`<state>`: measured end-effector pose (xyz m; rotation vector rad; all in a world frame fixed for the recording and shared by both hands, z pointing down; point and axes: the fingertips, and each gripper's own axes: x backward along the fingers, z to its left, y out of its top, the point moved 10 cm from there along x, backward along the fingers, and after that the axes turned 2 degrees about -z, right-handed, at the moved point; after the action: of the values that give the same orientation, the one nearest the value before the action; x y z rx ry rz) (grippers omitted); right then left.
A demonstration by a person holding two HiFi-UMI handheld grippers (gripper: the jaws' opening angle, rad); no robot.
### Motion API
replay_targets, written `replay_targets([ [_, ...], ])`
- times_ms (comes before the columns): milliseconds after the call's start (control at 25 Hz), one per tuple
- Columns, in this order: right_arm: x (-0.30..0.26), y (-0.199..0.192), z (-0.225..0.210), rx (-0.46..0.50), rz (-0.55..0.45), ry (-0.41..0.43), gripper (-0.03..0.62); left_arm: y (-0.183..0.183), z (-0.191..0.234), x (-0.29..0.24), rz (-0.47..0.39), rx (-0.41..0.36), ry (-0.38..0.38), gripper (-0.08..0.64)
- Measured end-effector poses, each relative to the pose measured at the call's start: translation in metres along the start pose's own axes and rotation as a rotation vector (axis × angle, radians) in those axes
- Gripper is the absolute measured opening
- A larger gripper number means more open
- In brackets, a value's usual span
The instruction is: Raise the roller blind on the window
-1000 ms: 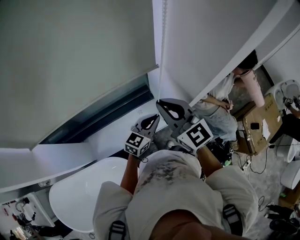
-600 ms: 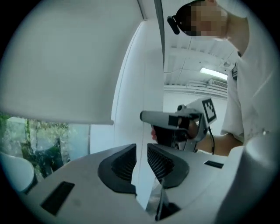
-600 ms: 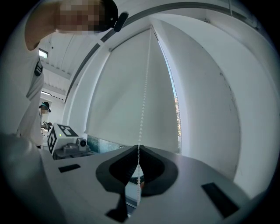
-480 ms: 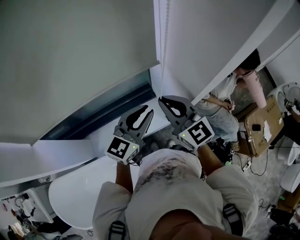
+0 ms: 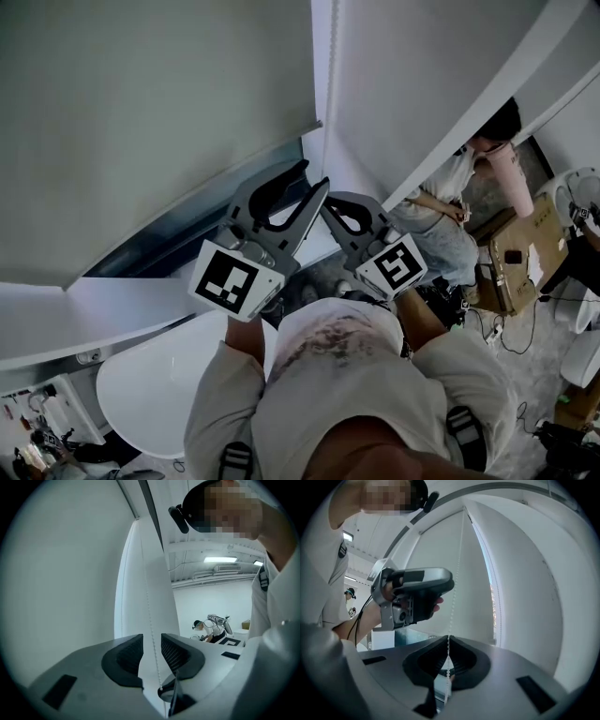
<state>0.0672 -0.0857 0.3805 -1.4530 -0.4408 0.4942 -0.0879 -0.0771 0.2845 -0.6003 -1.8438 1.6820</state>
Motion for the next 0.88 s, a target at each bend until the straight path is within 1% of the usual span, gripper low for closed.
replay_targets([
  [240,-0.001,-0.001,0.006,0.011,0.011,0.008,0.066,0.025,0.002,-0.013,-0.041,-0.038,-0.009,0.112],
  [360,0.001,0.001,0.006,0.019,-0.015,0.006,0.066,0.033,0.000,-0.020,-0.051,-0.048,-0.011,0.105],
  [400,0.000,0.002,0.006,0.021,-0.025,0.005,0.066,0.035,0.000,-0.022,-0.050,-0.049,-0.010,0.038],
  [480,-0.001,0.004,0.006,0.023,-0.036,0.003,0.066,0.037,0.000,-0.023,-0.051,-0.040,-0.013,0.012],
  [760,0.000,-0.005,0.008,0.013,-0.006,0.007,0.066,0.033,0.000,-0.014,-0.059,-0.006,-0.016,0.005],
  [880,-0.003,-0.001,0.010,0.016,-0.042,0.002,0.066,0.033,0.001,-0.011,-0.067,0.003,-0.023,0.005],
])
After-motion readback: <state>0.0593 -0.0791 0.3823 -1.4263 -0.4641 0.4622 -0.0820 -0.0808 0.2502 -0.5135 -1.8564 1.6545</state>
